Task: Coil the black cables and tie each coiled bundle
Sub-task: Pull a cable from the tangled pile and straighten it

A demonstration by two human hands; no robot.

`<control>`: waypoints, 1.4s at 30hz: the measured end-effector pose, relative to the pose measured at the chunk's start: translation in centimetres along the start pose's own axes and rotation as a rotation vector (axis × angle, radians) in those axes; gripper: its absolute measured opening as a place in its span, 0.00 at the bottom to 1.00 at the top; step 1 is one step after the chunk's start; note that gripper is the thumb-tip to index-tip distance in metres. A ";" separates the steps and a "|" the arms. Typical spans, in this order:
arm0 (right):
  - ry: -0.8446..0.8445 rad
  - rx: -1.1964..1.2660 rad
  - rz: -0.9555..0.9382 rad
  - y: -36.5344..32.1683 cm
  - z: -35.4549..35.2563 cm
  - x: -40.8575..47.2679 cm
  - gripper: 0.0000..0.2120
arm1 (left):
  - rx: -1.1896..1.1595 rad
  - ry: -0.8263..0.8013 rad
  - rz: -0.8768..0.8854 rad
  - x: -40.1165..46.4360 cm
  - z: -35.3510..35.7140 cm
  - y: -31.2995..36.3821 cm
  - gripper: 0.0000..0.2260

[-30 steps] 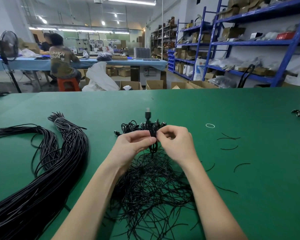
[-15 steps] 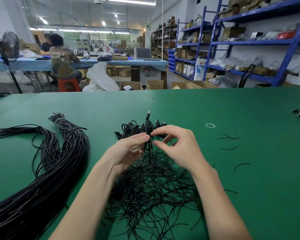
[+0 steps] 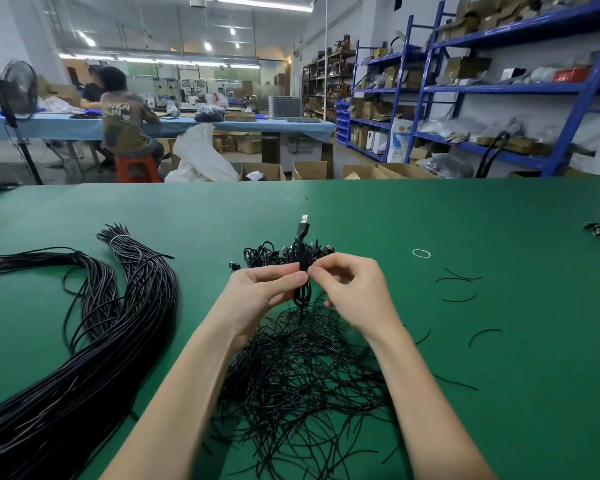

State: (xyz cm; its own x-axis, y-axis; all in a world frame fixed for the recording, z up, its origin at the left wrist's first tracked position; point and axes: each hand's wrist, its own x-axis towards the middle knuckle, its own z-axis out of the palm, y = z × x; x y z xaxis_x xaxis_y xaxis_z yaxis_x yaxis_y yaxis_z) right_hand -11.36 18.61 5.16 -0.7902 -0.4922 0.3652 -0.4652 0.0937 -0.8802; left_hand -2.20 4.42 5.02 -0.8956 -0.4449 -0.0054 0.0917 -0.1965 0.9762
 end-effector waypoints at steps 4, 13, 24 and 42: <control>-0.017 0.414 0.324 0.6 0.4 -0.2 0.08 | 0.245 0.094 0.243 -0.1 1.0 -0.7 0.09; -0.117 0.322 0.267 0.5 -0.5 -0.2 0.03 | -0.049 0.092 -0.071 0.2 1.0 -0.8 0.12; -0.076 -0.301 -0.359 1.5 -1.1 0.1 0.07 | -0.293 -0.008 -0.364 0.3 -0.4 -0.4 0.12; -0.161 0.233 0.182 0.2 -0.8 -0.3 0.06 | -0.148 0.003 -0.250 0.1 0.0 -0.5 0.07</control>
State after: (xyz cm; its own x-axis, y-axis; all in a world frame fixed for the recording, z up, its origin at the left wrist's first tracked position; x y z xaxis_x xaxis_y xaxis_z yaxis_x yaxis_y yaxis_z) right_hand -11.57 19.41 5.08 -0.7700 -0.6179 0.1591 -0.2034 0.0013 -0.9791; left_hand -2.33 4.49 4.56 -0.8972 -0.3688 -0.2428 -0.0693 -0.4255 0.9023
